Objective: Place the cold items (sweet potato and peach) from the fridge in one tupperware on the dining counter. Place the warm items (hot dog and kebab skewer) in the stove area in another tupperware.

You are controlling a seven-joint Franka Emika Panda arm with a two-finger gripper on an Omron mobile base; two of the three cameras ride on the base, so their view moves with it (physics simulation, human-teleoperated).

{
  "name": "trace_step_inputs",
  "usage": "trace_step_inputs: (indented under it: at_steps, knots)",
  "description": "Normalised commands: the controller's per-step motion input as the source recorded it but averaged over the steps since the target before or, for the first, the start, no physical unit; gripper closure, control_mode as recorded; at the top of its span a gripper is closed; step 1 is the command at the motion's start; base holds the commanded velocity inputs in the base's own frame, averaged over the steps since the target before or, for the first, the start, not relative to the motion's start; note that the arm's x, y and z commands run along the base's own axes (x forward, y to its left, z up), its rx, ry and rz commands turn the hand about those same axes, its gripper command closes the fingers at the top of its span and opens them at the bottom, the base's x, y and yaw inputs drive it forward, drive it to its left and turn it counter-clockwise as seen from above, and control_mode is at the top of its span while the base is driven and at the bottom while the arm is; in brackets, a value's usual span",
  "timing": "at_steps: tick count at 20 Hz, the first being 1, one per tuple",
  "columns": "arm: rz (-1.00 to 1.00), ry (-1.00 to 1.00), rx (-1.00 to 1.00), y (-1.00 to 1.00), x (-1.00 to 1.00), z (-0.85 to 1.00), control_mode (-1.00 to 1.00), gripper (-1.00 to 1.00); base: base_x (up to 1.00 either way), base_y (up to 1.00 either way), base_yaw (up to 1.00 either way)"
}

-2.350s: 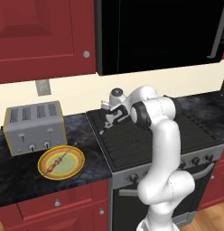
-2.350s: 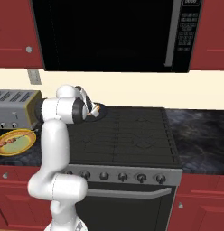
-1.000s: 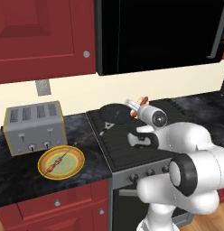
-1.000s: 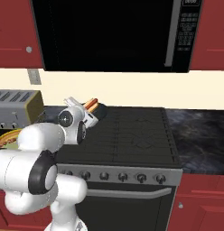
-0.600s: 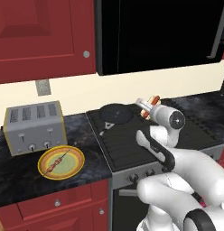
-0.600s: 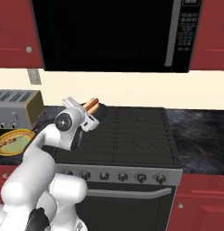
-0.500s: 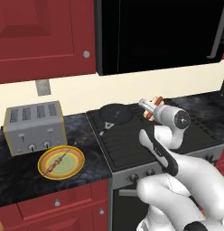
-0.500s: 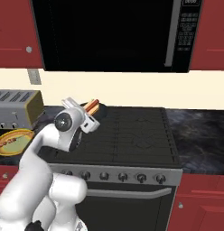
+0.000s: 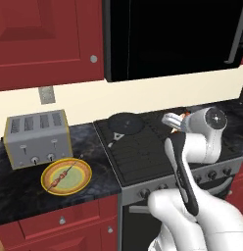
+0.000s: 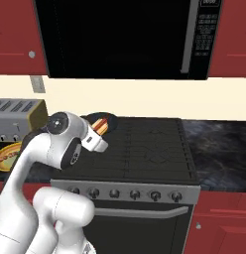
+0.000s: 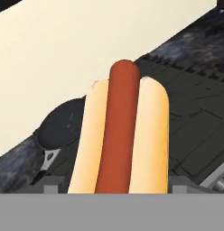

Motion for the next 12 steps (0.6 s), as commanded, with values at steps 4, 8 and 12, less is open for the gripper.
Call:
trace_step_inputs:
  at_steps: [4, 8, 12]
  knots:
    - [0.03, 0.24, -0.12, -0.12, -0.91, 0.38, -1.00, 1.00, 0.00, 0.00, 0.00]
    - [0.12, 0.27, -0.11, -0.06, -0.87, 0.40, -1.00, 1.00, 0.00, 0.00, 0.00]
    - [0.17, 0.20, -0.23, 0.00, -0.83, 0.29, -1.00, 1.00, 0.00, 0.00, 0.00]
